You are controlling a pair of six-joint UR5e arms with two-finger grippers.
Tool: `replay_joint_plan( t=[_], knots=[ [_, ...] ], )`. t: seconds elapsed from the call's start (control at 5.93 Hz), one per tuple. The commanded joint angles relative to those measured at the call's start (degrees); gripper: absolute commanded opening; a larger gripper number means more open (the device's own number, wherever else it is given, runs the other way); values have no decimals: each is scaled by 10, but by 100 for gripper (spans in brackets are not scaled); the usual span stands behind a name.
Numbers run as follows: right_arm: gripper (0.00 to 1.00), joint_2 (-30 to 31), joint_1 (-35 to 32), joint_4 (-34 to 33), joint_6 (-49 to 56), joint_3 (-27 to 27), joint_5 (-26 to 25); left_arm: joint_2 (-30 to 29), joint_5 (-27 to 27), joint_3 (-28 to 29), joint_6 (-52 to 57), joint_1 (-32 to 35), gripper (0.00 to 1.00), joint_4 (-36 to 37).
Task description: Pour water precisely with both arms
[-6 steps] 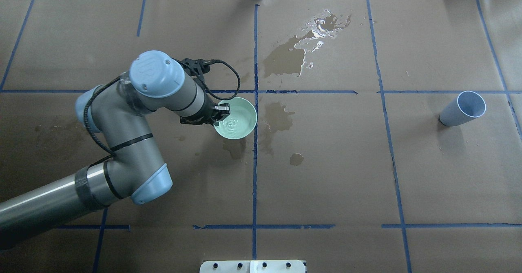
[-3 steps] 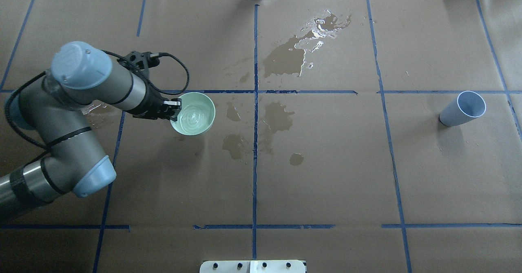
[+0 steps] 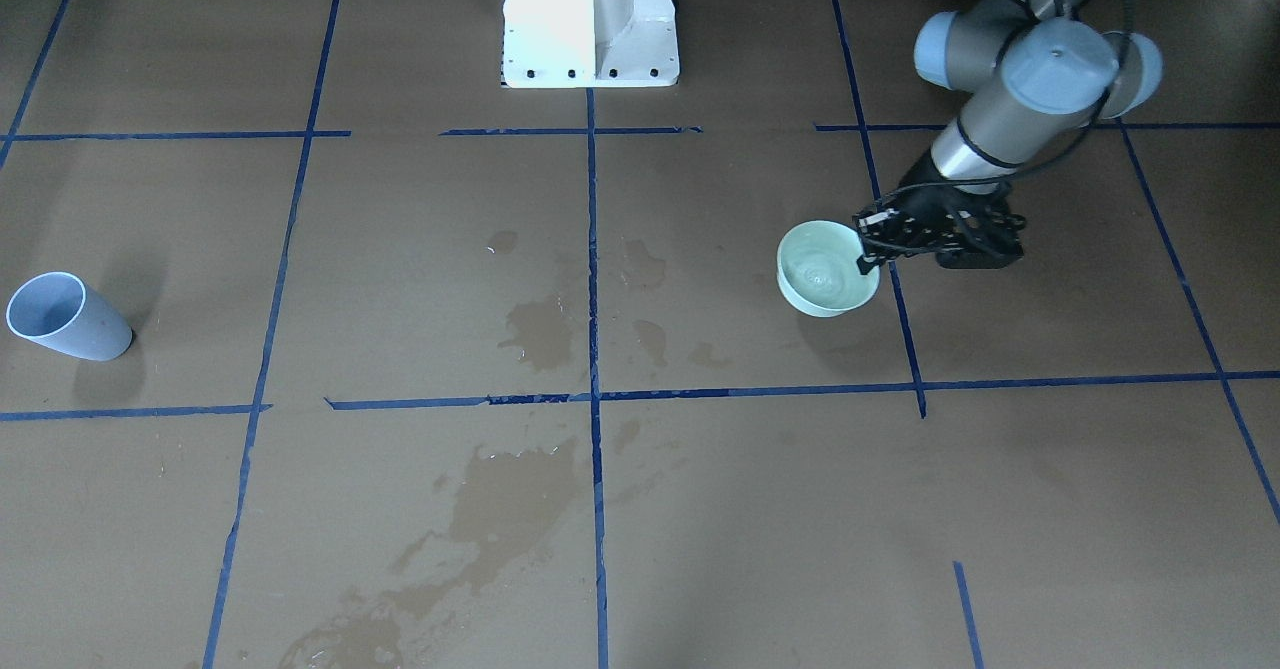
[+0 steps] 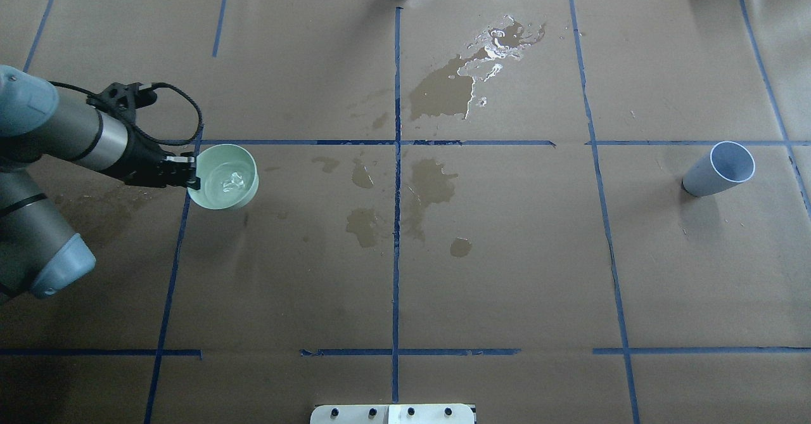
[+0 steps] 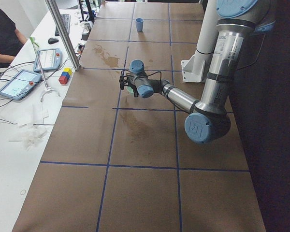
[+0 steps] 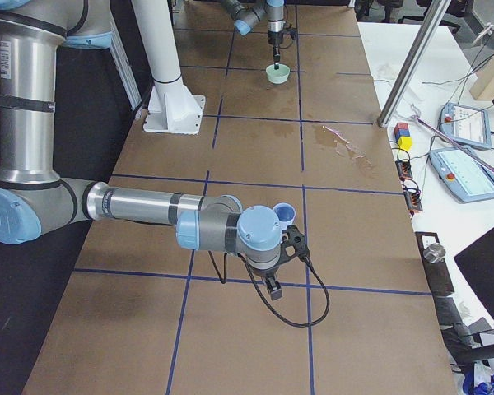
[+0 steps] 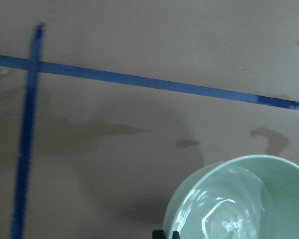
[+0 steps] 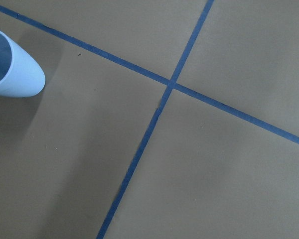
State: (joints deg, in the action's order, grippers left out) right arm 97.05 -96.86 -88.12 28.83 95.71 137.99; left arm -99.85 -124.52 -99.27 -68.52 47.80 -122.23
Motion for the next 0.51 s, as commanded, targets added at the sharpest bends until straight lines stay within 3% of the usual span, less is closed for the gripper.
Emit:
replay_joint_plan(
  t=[0.0, 0.34],
  knots=[
    [100, 1, 0, 1, 0, 0, 0, 53, -28, 12, 101, 57, 0, -4],
    [100, 1, 1, 1, 0, 0, 1, 102, -71, 35, 215, 109, 0, -6]
  ],
)
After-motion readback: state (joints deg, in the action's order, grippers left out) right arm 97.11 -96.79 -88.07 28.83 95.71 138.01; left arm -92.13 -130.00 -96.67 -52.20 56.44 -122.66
